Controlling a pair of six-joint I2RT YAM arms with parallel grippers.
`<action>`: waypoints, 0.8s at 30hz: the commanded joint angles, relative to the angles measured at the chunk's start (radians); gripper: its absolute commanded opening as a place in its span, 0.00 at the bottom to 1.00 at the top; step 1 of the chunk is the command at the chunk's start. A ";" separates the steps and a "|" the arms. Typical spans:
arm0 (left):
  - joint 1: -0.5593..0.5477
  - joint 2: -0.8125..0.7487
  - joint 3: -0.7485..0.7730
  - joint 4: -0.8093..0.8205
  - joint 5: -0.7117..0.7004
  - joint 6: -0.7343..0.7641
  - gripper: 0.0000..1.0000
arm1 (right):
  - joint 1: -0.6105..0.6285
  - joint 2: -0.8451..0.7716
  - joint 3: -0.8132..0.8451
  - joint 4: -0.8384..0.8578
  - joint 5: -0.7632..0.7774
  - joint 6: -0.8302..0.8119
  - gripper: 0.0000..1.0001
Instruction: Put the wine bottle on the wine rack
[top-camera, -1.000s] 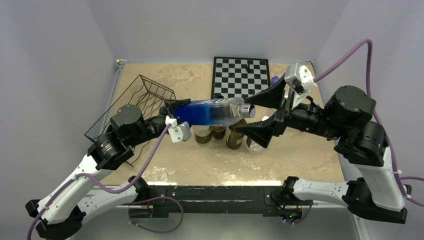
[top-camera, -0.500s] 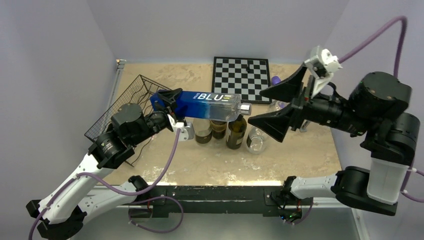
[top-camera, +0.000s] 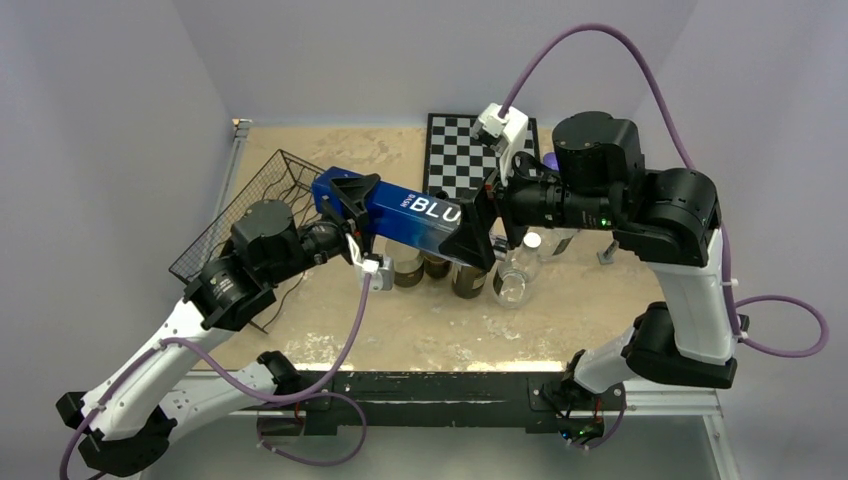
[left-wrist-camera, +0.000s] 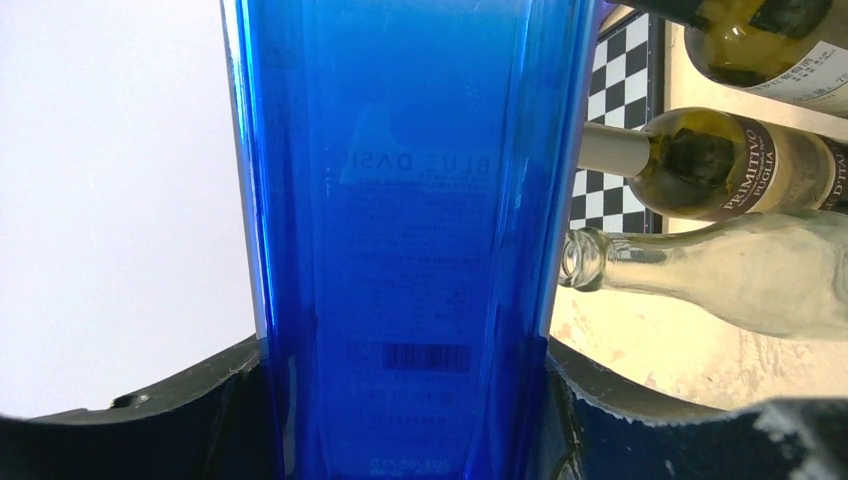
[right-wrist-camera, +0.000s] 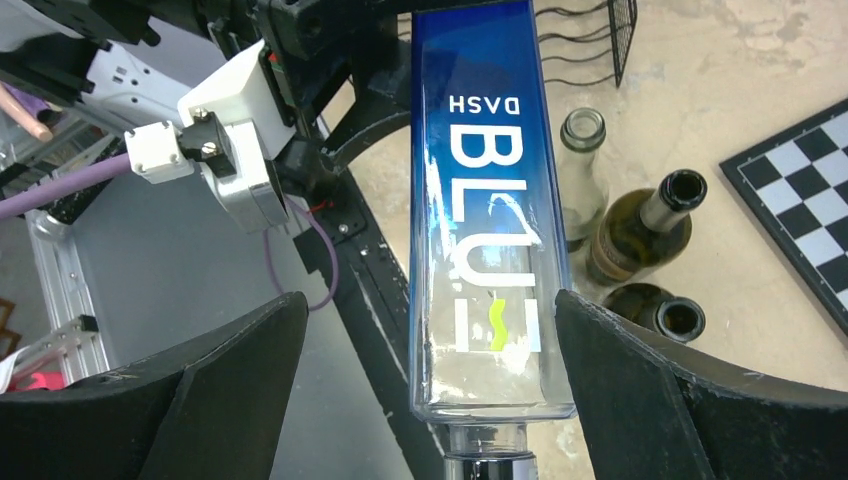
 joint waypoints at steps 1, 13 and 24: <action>0.002 -0.022 0.090 0.276 0.065 0.057 0.00 | 0.003 -0.014 -0.015 -0.063 0.027 -0.008 0.98; 0.002 -0.015 0.035 0.392 0.120 0.174 0.00 | 0.003 0.023 -0.072 -0.086 0.082 -0.034 0.98; 0.002 -0.001 0.003 0.465 0.119 0.199 0.00 | 0.003 0.013 -0.142 -0.014 0.090 -0.012 0.90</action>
